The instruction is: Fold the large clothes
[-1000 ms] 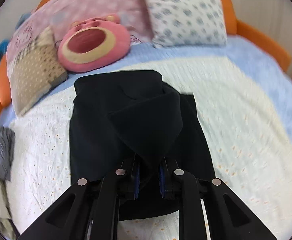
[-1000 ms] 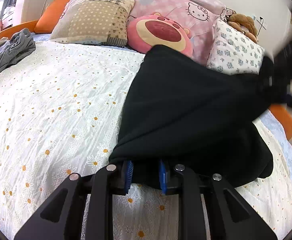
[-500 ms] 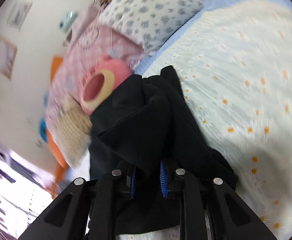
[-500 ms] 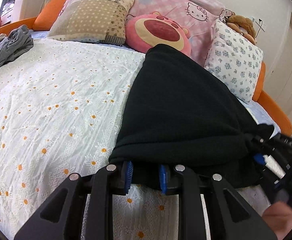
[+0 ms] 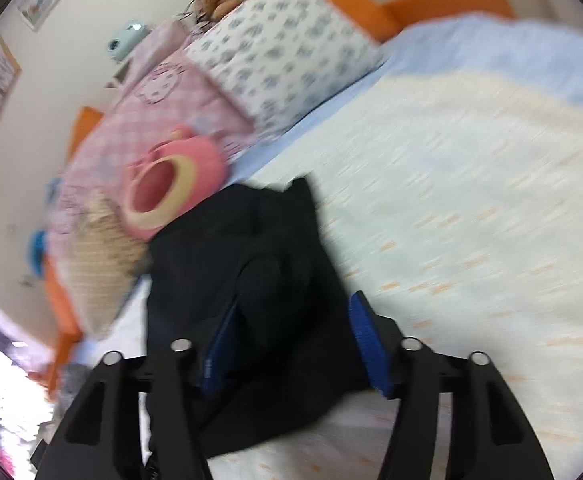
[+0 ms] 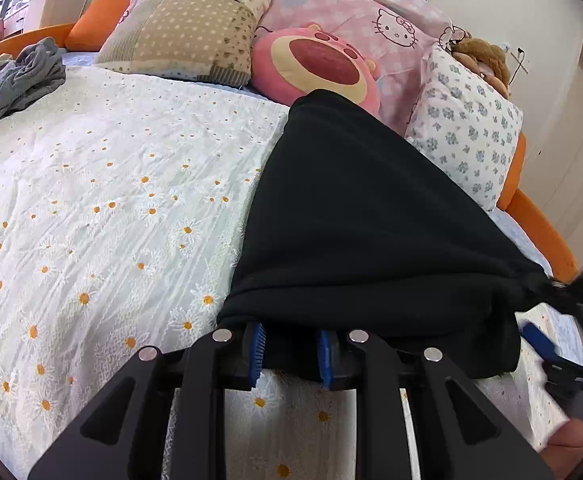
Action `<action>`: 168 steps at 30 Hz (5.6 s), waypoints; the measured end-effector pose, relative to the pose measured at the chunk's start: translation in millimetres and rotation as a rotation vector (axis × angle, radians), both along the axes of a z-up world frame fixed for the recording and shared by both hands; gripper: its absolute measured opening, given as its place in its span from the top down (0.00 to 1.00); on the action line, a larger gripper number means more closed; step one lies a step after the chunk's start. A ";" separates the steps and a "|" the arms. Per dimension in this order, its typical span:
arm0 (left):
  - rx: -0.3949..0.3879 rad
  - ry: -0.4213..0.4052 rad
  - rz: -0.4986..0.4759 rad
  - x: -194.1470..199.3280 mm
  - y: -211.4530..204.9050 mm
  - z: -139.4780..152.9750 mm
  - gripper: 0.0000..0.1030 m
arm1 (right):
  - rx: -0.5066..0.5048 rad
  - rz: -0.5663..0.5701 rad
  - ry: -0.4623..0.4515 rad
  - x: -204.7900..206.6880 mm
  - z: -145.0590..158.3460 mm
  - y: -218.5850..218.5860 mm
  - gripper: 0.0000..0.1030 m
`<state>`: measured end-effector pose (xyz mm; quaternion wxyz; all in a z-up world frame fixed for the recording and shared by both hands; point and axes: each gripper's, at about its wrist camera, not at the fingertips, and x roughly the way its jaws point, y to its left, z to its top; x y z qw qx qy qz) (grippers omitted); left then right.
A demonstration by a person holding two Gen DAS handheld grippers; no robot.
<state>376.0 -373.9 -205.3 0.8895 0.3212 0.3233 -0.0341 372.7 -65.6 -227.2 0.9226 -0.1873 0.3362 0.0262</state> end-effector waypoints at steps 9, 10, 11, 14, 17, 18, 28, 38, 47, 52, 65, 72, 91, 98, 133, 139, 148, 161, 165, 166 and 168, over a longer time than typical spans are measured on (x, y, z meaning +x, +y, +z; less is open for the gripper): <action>-0.259 0.028 0.014 8.7 33.0 67.9 0.11 | -0.009 -0.001 -0.001 -1.1 0.5 1.5 0.79; -0.264 0.037 0.048 18.0 39.6 66.4 0.11 | -0.018 -0.001 -0.003 -1.8 0.0 2.0 0.79; -0.287 0.061 0.101 33.2 50.2 63.1 0.11 | -0.029 -0.002 -0.006 -2.1 -0.9 2.9 0.79; -0.347 0.143 0.237 72.0 75.9 48.2 0.11 | -0.047 -0.001 -0.013 -3.0 -2.9 5.5 0.79; -0.411 0.256 0.315 92.3 88.9 25.9 0.11 | -0.045 0.001 -0.015 -3.6 -3.4 3.9 0.79; -0.453 0.306 0.342 94.8 93.0 15.7 0.11 | -0.042 0.002 -0.014 -3.7 -3.3 3.8 0.79; -0.363 0.366 0.226 35.4 57.9 -40.0 0.11 | -0.046 0.006 -0.014 -3.5 -4.1 1.8 0.79; -0.383 0.503 0.123 41.4 63.0 -26.2 0.03 | -0.022 0.021 0.008 -0.3 -2.5 -2.9 0.79; -0.824 0.613 0.070 12.6 137.0 66.3 0.03 | -0.124 0.110 0.031 -15.0 6.6 -4.3 0.79; -0.903 0.568 0.063 2.4 172.2 110.6 0.03 | -0.141 0.165 0.108 -40.6 7.9 -23.3 0.32; -0.944 0.412 0.112 -5.7 257.8 150.8 0.03 | 0.417 -0.111 0.178 -43.2 50.6 -221.7 0.32; -0.827 0.363 0.163 15.7 267.9 84.1 0.03 | 0.657 -0.140 0.122 -1.9 117.3 -273.0 0.31; -0.672 0.381 0.295 92.3 278.6 -31.5 0.03 | 0.427 -0.075 0.437 232.9 74.3 -181.3 0.29; -0.665 0.370 0.269 93.1 275.9 -35.1 0.03 | 0.191 -0.067 0.458 252.1 37.8 -135.9 0.29; -1.159 0.624 0.242 151.3 327.5 -30.7 0.03 | 0.523 0.034 0.278 198.4 -1.3 -232.0 0.84; -1.123 0.654 0.254 162.9 319.6 -37.2 0.03 | 0.602 0.066 0.266 197.0 -6.2 -245.9 0.85; -0.958 0.583 0.217 173.6 268.6 -24.2 0.03 | 0.606 0.072 0.255 195.8 -6.8 -246.5 0.85; -0.795 0.440 0.211 172.1 229.7 -47.3 0.02 | 0.654 0.042 0.428 205.9 15.3 -250.0 0.54; -0.797 0.406 0.203 171.6 227.5 -47.0 0.02 | 0.726 0.062 0.425 191.0 51.8 -273.1 0.07; -0.803 0.403 0.203 171.6 226.9 -47.2 0.02 | 0.751 0.053 0.439 187.7 57.1 -280.5 0.07; -0.813 0.412 0.198 172.6 230.1 -47.3 0.02 | 0.797 0.018 0.498 183.8 57.8 -294.1 0.07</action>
